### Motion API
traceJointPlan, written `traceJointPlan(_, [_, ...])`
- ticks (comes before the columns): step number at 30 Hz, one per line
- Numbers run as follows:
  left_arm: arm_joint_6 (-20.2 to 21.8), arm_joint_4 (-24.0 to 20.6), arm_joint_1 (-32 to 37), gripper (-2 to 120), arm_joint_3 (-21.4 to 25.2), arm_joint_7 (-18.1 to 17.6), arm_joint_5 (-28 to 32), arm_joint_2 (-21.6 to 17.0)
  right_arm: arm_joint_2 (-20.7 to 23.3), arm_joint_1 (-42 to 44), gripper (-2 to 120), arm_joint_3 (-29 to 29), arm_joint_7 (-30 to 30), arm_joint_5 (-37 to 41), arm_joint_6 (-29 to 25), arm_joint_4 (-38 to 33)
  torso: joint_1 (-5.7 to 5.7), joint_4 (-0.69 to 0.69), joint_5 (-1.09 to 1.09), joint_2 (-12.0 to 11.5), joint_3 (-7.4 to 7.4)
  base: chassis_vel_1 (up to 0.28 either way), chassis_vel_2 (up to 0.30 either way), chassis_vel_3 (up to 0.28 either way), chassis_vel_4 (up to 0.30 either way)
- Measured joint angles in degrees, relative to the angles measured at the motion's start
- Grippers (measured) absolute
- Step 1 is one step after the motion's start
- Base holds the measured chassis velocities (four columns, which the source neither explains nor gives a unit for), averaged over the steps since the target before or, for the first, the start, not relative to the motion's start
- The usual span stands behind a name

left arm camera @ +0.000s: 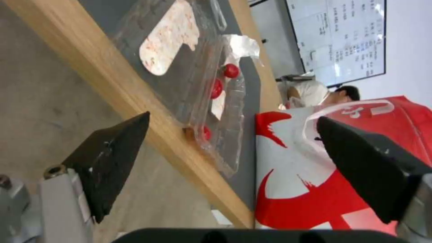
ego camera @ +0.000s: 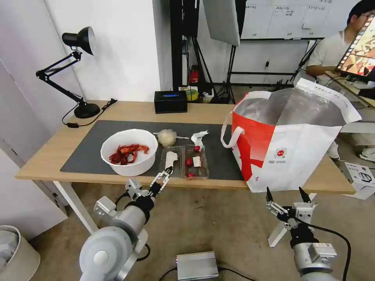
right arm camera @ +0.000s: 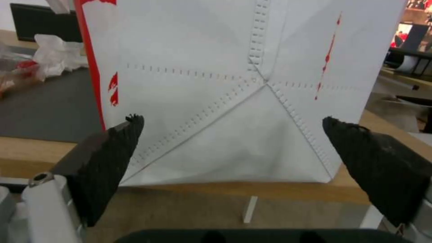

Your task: Pick up the trash from the table and place it into the takeout bag.

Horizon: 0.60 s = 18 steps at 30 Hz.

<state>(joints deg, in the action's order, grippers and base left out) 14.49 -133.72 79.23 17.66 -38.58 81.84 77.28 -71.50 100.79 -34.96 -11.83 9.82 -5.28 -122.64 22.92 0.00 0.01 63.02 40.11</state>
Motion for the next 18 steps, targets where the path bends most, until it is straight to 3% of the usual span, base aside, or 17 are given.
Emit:
traceJointPlan(11, [-0.26, 4.17, -1.66, 100, -3.10, -0.29, -2.74, 5.77, -0.18, 0.16, 100, -0.22, -0.05, -0.04, -0.22, 0.42, 0.00, 0.00, 0.00, 0.00, 0.00, 0.000, 0.000, 0.000, 0.000])
traceJointPlan(18, [-0.95, 6.36, -3.08, 100, -3.44, -0.06, -3.39, 7.37, -0.18, 0.44, 100, -0.65, -0.05, -0.02, -0.89, 0.85, 0.00, 0.00, 0.00, 0.00, 0.00, 0.000, 0.000, 0.000, 0.000])
